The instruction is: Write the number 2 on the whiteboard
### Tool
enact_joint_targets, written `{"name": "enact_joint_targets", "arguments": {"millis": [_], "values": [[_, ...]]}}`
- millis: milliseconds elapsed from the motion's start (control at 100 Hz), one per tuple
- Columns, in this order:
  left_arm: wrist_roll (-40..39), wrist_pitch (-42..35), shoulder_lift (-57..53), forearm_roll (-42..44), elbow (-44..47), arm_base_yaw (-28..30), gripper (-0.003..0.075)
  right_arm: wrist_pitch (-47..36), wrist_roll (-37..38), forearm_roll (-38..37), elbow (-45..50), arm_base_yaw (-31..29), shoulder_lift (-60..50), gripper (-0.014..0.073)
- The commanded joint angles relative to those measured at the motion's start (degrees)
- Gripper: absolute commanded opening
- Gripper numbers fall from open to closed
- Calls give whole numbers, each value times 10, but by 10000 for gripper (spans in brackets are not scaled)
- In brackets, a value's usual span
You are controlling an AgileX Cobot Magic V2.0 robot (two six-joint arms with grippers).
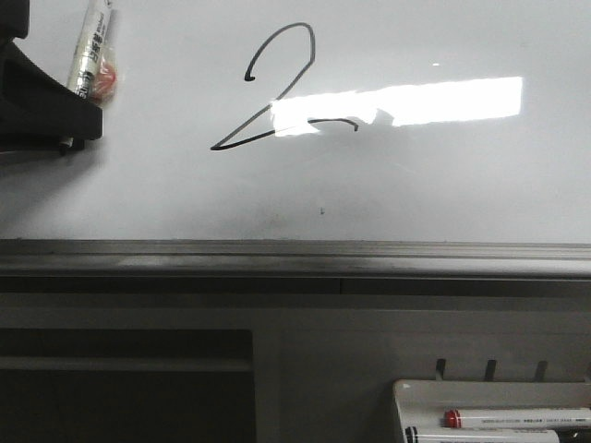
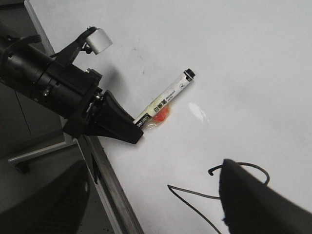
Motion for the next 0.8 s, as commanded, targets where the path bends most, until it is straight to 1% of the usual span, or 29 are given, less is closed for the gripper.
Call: {"name": "enact_joint_targets", "arguments": {"millis": [0,200,630,700,750,790], "values": [[-7,31,-8,-43,-2,2,-10,-34,-3,2,-18,-4,-14,492],[-10,43,-8,-43,32,2,-10,-34,-3,2,-18,-4,-14,492],[-10,52,-8,-43,33,2,-6,-34,-3,2,-18,-4,-14,492],[-10,52,-8,-43,33,2,24,-34,-3,2,-18,-4,-14,492],[-10,53,-8,-43,33,2,81,-34,-3,2,-18,-4,-14,492],[-10,54,-8,-43,33,2,155,-34,-3,2,-18,-4,-14,492]]}}
